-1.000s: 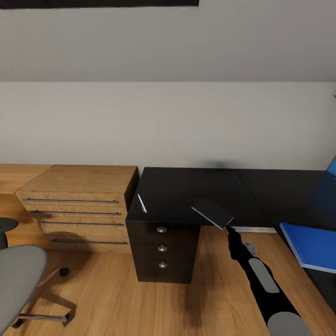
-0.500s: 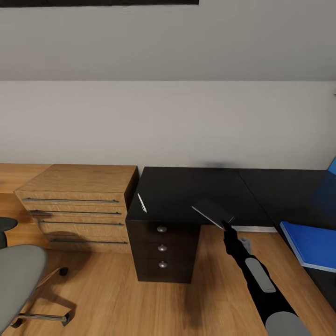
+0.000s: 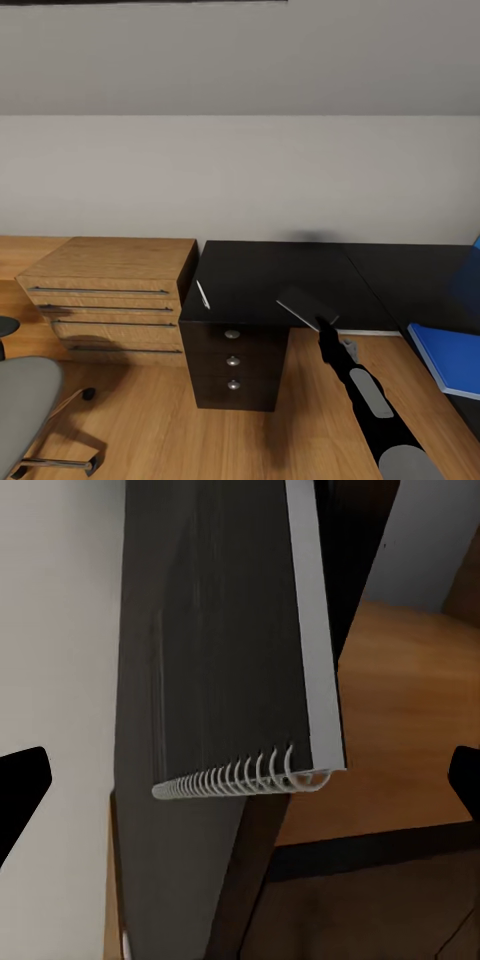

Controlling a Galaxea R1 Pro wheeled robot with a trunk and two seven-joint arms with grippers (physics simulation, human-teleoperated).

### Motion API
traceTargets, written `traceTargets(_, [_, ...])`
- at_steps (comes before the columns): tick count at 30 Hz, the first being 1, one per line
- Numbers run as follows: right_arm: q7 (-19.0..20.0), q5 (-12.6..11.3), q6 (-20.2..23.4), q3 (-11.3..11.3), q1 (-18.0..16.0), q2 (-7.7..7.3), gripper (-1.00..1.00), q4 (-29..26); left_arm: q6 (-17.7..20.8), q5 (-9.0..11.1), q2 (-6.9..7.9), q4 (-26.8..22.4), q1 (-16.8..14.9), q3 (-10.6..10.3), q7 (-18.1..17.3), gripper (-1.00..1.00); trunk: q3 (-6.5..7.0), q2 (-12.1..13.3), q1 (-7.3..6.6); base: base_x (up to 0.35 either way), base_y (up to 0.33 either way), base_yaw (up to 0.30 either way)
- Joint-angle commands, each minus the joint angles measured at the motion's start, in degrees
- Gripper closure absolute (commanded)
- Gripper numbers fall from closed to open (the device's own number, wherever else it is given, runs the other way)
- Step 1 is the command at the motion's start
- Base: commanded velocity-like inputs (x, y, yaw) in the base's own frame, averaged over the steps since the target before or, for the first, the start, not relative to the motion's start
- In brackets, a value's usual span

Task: In the bedroom, organize the workspace by keeping the computer under the desk, ensuring the monitor is on the desk, placing the keyboard on the desk next to the monitor, placing the mouse on the desk next to the keyboard, moving the folder from the swivel chair onto the desk next to the mouse, stacking the notebook on top of the folder with the pen on top of the notebook, and positioning the swivel chair next to the desk.

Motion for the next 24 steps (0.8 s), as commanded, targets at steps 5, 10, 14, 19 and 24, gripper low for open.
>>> traceTargets(5, [0.04, -0.47, 0.33, -0.15, -0.02, -0.03, -1.00, 0.00, -0.35, 0.61, 0.05, 0.21, -0.02, -0.19, 0.37, -1.00, -0.04, -0.02, 0.02, 0.071, 0.000, 0.000])
traceTargets(10, [0.00, -0.47, 0.36, -0.15, -0.02, -0.03, -1.00, 0.02, -0.35, 0.56, 0.05, 0.24, -0.02, -0.18, 0.40, -1.00, -0.04, -0.02, 0.02, 0.005, 0.000, 0.000])
traceTargets(14, [-0.04, -0.47, 0.40, -0.14, -0.02, -0.03, -1.00, 0.02, -0.37, 0.61, 0.07, 0.16, -0.02, -0.18, 0.26, -1.00, -0.04, -0.02, 0.02, 0.001, 0.000, 0.000])
traceTargets(19, [-0.15, -0.40, 0.54, -0.09, -0.02, -0.10, 1.00, 0.02, -0.44, 0.63, 0.05, -0.01, -0.02, -0.28, 0.12, -1.00, -0.04, -0.02, 0.02, 0.000, 0.000, 0.000])
traceTargets(24, [0.16, -0.37, 0.51, -0.06, -0.02, -0.05, 1.00, 0.01, -0.37, 0.64, 0.05, -0.02, -0.01, -0.31, 0.11, -1.00, -0.04, -0.02, 0.02, 0.000, 0.000, 0.000])
